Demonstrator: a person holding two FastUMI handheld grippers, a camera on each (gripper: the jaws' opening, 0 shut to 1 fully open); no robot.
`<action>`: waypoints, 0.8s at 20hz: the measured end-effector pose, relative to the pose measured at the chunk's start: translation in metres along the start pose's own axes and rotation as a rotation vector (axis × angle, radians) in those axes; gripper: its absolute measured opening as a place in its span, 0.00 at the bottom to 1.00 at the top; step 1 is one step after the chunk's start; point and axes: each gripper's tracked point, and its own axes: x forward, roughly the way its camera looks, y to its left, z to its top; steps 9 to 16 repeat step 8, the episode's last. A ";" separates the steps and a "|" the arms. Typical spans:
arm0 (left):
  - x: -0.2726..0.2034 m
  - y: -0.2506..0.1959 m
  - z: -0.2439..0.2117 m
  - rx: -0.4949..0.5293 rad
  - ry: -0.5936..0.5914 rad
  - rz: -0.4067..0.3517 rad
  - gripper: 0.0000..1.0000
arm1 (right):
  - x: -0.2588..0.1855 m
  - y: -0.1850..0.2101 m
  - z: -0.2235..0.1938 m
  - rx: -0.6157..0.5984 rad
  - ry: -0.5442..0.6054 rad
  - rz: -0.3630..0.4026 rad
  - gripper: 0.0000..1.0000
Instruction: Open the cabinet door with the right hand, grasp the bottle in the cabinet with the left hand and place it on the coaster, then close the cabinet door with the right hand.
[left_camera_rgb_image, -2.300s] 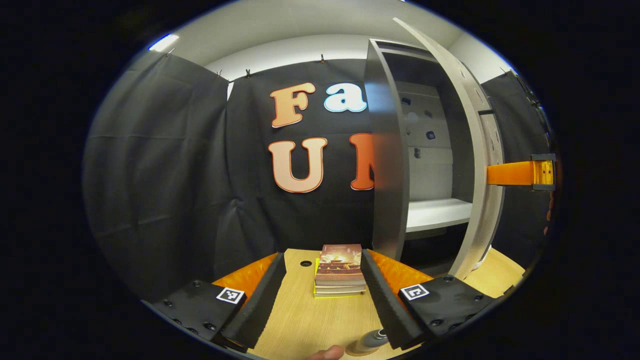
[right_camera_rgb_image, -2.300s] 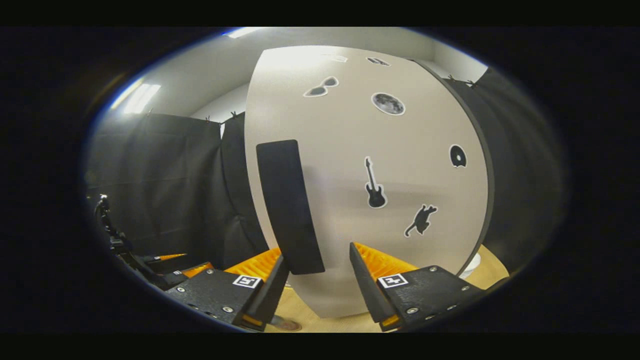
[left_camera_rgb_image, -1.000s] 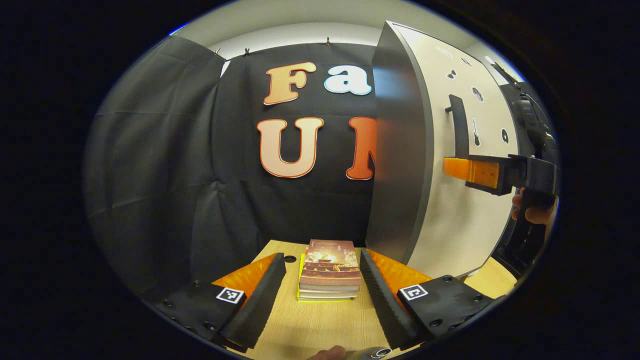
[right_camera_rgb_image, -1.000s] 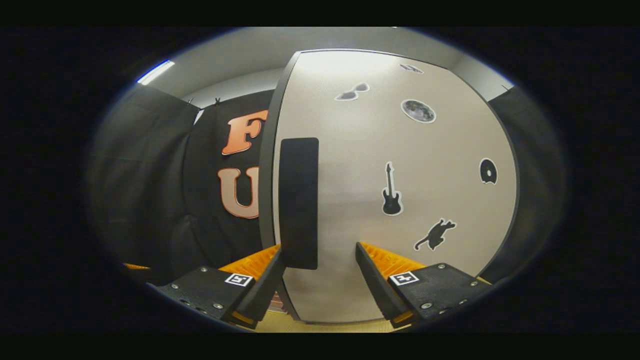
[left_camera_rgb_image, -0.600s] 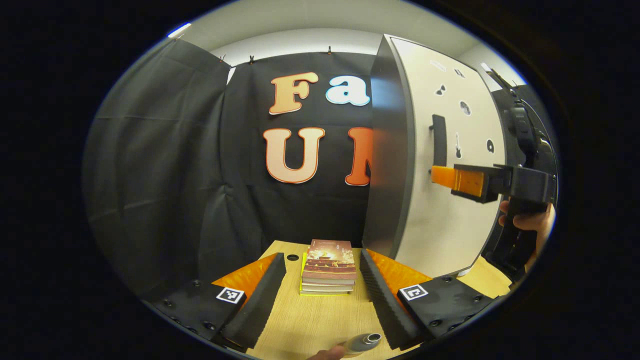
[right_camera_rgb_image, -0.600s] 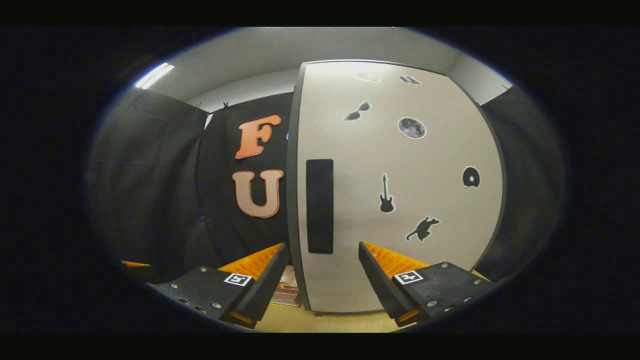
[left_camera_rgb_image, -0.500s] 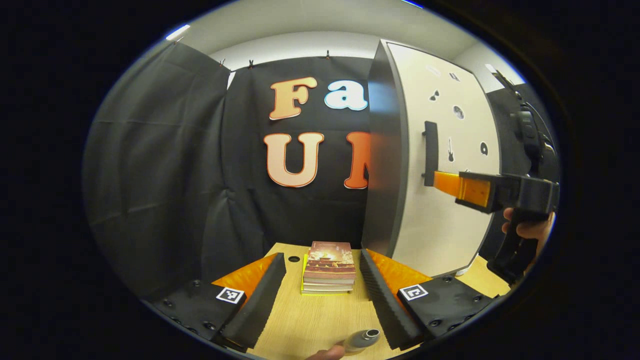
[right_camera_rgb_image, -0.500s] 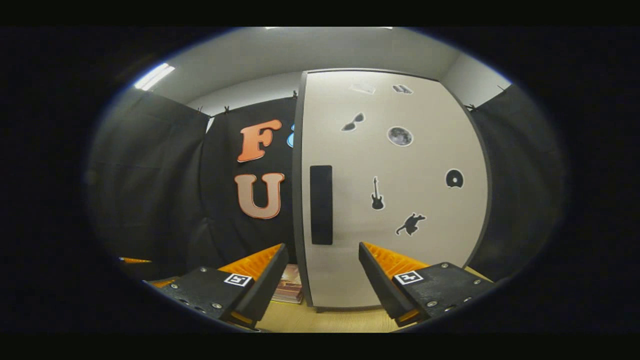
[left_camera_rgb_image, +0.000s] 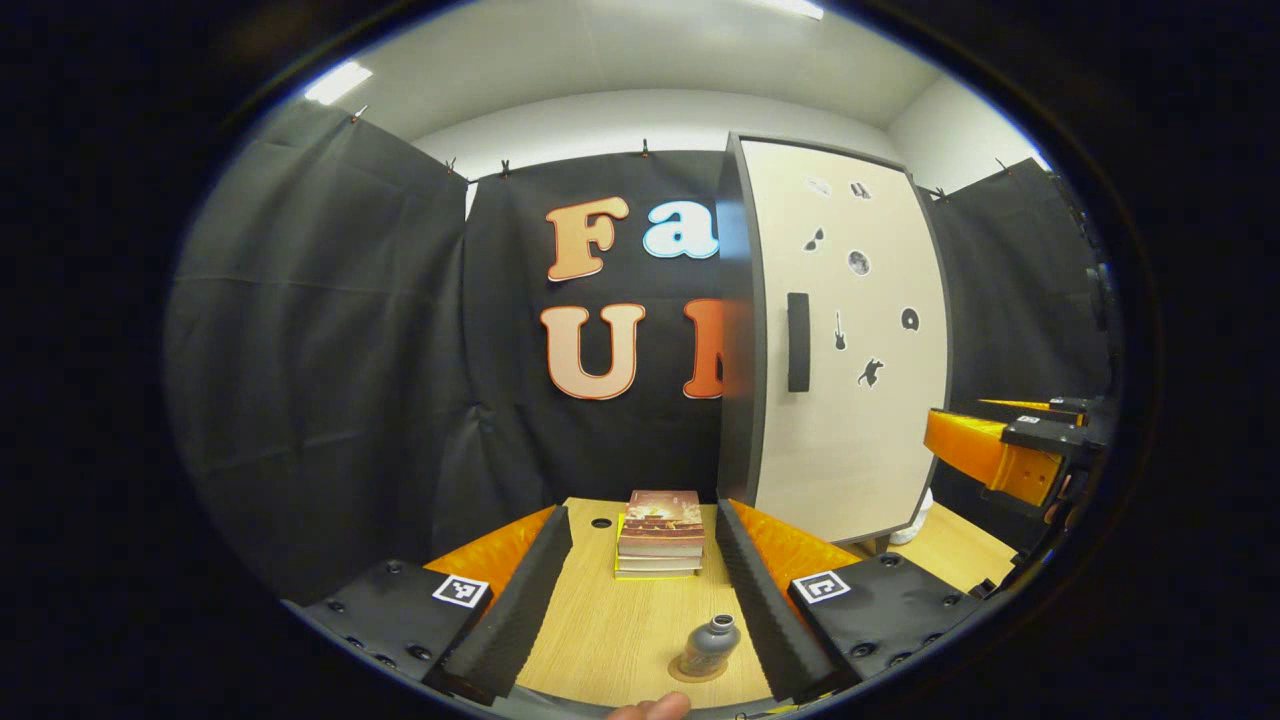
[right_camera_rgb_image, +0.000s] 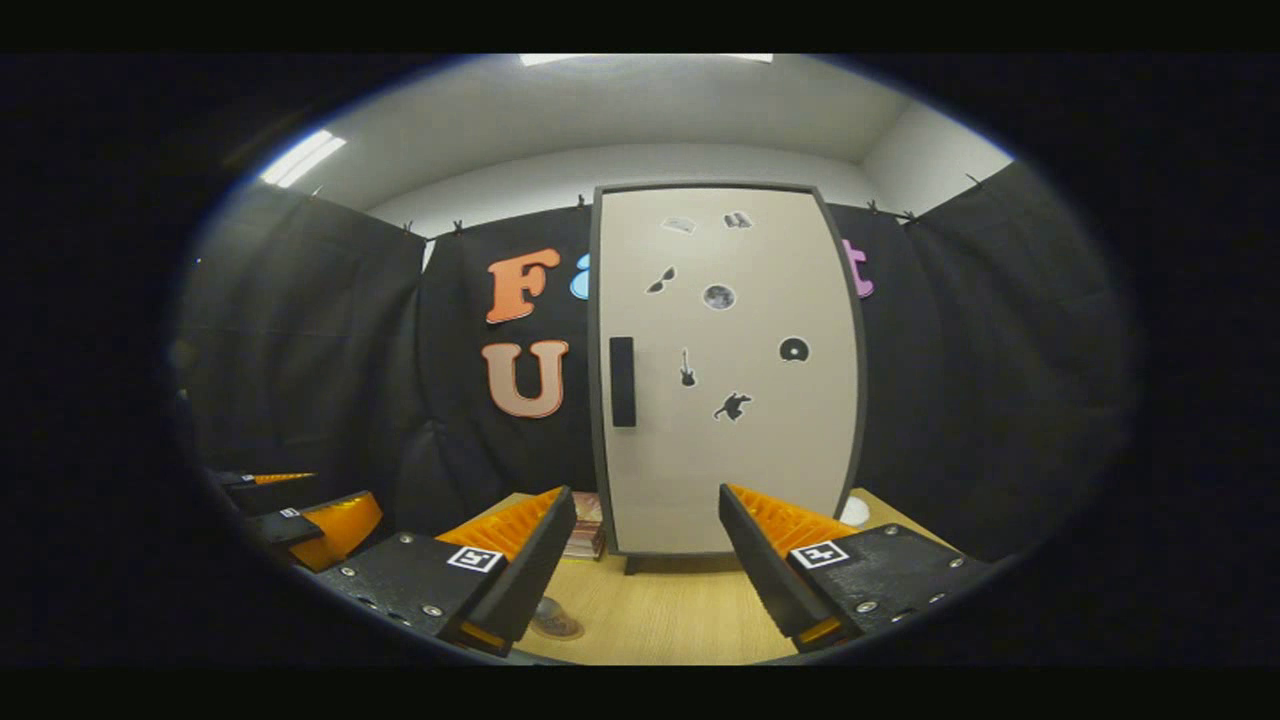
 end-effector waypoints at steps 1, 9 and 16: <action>-0.011 -0.004 0.004 0.002 -0.007 -0.005 0.94 | -0.016 -0.005 0.002 0.006 -0.006 -0.010 0.84; -0.059 -0.032 0.017 0.004 -0.028 -0.071 0.95 | -0.088 -0.043 0.012 -0.017 -0.023 -0.108 0.90; -0.059 -0.032 0.017 0.004 -0.028 -0.071 0.95 | -0.088 -0.043 0.012 -0.017 -0.023 -0.108 0.90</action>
